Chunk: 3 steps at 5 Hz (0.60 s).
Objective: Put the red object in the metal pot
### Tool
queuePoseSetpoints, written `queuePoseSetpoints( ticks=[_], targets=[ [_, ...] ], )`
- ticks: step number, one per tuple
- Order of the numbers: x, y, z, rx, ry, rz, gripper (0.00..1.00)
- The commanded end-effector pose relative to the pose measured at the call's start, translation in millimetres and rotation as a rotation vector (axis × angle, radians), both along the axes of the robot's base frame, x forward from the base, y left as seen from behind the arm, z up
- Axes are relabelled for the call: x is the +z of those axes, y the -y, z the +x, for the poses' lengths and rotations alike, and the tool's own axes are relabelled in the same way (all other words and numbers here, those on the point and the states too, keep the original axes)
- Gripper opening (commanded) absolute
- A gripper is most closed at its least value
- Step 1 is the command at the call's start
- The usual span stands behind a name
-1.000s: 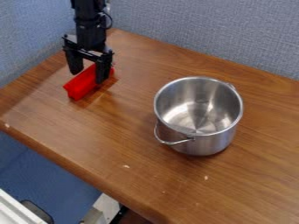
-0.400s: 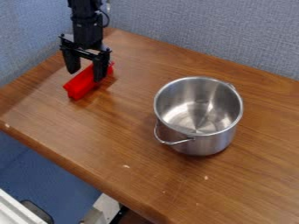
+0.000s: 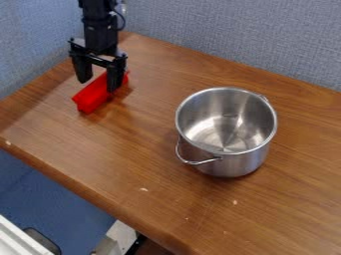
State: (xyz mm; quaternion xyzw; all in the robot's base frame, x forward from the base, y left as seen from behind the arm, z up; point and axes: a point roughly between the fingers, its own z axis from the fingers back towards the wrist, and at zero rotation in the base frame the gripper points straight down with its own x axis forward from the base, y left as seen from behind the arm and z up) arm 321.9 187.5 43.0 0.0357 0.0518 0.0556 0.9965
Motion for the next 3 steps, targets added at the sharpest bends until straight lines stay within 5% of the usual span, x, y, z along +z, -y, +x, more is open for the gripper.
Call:
queuePoseSetpoints(
  ticks=[1,3],
  targets=[
    [14.2,-7.9,6.2,0.014,0.037,0.024,1.0],
    [14.0,-8.6,8.6,0.024,0.03,0.02,1.0]
  ],
)
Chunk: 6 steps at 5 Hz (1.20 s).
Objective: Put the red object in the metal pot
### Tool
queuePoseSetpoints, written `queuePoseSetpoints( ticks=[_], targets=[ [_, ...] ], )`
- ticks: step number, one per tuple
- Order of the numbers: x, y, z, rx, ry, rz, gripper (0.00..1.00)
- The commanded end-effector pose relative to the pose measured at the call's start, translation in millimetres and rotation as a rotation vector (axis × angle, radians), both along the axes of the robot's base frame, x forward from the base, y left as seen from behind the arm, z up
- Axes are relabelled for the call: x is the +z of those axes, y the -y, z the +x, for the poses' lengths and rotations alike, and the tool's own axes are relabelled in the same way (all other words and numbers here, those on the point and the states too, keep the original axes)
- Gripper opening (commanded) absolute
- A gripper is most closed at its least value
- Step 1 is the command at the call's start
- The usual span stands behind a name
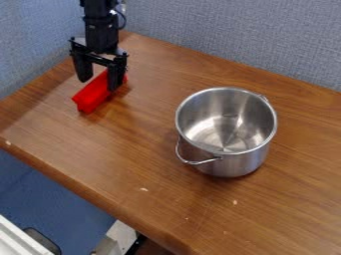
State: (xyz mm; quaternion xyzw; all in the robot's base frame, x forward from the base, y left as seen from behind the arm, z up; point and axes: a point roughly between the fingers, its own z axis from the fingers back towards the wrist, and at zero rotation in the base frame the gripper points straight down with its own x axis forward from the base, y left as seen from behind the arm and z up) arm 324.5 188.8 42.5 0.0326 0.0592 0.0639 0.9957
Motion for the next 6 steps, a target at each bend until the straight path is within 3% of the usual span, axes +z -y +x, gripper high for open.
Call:
queuePoseSetpoints(
  ticks=[1,6],
  targets=[
    [12.0,-6.7,6.5,0.01,0.04,0.026,0.0],
    [11.3,4.7,8.9,0.029,0.06,0.017,0.0]
  ],
)
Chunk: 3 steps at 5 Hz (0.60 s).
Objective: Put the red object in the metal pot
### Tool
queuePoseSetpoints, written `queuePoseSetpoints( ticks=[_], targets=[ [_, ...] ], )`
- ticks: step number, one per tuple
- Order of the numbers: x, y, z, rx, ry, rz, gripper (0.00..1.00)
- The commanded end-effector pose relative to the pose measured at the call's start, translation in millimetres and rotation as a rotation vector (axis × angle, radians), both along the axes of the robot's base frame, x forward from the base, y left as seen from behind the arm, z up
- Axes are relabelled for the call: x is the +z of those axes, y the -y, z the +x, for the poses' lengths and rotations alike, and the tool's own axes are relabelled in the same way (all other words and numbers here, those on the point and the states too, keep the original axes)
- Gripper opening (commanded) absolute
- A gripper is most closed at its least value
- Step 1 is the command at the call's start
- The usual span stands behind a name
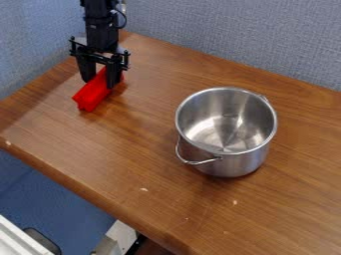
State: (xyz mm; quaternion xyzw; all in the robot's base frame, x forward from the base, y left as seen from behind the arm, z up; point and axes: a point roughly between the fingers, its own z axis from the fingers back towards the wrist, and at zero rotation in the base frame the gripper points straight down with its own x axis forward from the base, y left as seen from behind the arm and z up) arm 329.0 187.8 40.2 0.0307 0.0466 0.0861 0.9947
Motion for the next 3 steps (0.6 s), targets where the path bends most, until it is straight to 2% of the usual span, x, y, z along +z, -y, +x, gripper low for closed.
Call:
queuePoseSetpoints(
  ticks=[1,3],
  targets=[
    [13.9,6.1,5.0,-0.012,0.038,0.015,0.0],
    [14.5,10.6,5.8,-0.005,0.047,0.012,0.0]
  ],
)
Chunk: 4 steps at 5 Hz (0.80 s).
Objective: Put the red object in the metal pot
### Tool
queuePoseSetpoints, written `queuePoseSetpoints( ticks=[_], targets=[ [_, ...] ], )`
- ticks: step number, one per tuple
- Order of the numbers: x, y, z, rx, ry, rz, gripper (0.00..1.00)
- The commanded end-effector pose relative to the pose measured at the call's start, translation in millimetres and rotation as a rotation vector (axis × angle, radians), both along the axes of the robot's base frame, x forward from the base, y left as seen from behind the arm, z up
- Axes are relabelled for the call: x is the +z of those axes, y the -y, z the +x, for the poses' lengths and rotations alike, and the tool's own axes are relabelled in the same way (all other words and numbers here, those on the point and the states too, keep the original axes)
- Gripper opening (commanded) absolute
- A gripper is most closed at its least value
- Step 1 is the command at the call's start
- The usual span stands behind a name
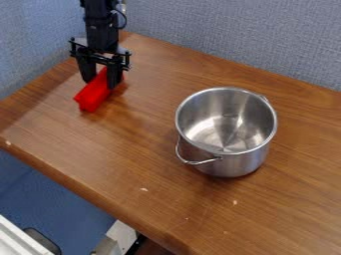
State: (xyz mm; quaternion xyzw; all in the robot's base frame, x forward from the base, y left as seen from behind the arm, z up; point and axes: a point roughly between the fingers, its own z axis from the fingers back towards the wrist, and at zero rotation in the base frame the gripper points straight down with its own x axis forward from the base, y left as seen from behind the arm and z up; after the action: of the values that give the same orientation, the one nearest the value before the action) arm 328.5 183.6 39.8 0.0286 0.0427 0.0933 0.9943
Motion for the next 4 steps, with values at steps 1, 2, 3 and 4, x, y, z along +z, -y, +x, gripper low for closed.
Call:
queuePoseSetpoints(
  ticks=[1,2,3,4],
  targets=[
    [15.0,8.5,6.7,-0.016,0.043,0.014,0.0],
    [14.9,10.9,7.1,-0.013,0.047,0.012,0.0],
    [14.6,12.9,7.5,-0.009,0.05,0.011,0.0],
    [14.3,15.0,7.7,-0.006,0.054,0.01,0.0]
  ],
)
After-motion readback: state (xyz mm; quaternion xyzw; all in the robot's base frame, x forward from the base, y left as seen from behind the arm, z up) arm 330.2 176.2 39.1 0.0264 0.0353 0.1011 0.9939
